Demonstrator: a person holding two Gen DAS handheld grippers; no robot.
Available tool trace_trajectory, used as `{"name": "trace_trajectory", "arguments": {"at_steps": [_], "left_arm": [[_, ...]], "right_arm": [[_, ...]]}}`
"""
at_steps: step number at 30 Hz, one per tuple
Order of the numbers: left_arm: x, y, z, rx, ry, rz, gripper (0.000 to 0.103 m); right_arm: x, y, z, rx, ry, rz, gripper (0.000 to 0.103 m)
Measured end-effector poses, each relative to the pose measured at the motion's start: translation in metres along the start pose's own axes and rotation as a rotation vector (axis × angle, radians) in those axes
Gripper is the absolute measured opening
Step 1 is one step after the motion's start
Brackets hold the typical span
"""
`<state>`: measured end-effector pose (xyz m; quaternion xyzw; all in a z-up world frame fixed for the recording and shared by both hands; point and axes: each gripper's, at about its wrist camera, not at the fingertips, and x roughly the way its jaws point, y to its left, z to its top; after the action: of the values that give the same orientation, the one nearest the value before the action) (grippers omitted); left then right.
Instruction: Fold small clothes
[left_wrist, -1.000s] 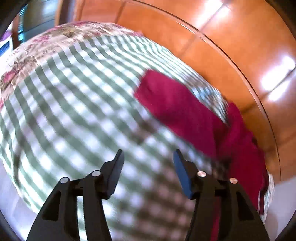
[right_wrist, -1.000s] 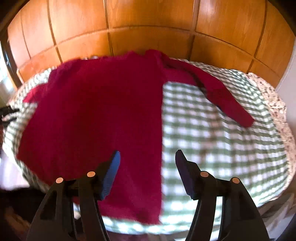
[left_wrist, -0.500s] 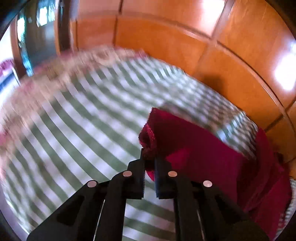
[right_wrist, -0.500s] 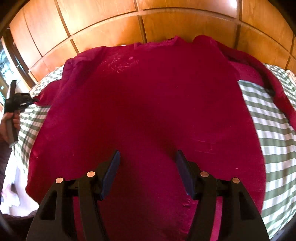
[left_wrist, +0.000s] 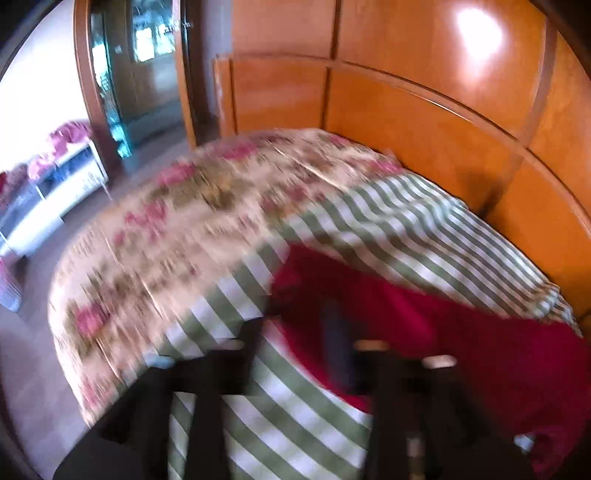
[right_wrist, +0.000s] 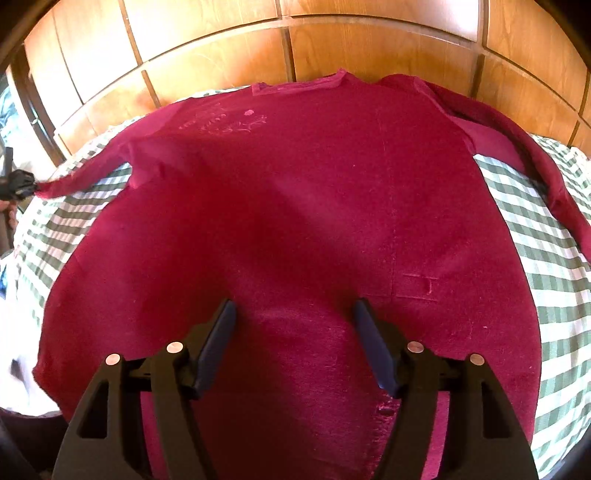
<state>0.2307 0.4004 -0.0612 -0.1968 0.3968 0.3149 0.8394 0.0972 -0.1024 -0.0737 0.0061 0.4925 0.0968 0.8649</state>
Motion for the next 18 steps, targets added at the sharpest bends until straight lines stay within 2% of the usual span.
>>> {"name": "trace_trajectory", "arguments": {"at_steps": [1, 3, 6, 9, 10, 13, 16, 18], "left_arm": [[-0.01, -0.005, -0.012, 0.006, -0.009, -0.072, 0.063], [-0.028, -0.018, -0.035, 0.056, 0.018, -0.184, 0.063], [-0.062, -0.042, -0.088, 0.173, 0.096, -0.426, 0.061], [-0.091, -0.059, -0.135, 0.275, 0.165, -0.594, 0.061], [-0.101, -0.065, -0.155, 0.311, 0.211, -0.654, 0.061], [-0.118, -0.075, -0.202, 0.375, 0.299, -0.74, 0.061], [-0.128, -0.082, -0.239, 0.393, 0.372, -0.763, 0.061], [-0.131, -0.083, -0.256, 0.396, 0.383, -0.764, 0.055]], "right_arm": [[-0.001, -0.001, 0.001, -0.002, 0.004, 0.002, 0.067], [-0.007, -0.005, 0.002, -0.012, 0.004, -0.01, 0.066], [-0.02, -0.019, 0.005, 0.008, -0.032, -0.065, 0.067], [-0.038, -0.052, 0.001, 0.07, -0.053, -0.13, 0.067], [-0.043, -0.062, -0.002, 0.092, -0.052, -0.151, 0.067], [-0.053, -0.091, -0.019, 0.147, -0.014, -0.182, 0.067], [-0.059, -0.104, -0.043, 0.158, 0.029, -0.197, 0.067], [-0.06, -0.108, -0.061, 0.175, 0.063, -0.163, 0.067]]}}
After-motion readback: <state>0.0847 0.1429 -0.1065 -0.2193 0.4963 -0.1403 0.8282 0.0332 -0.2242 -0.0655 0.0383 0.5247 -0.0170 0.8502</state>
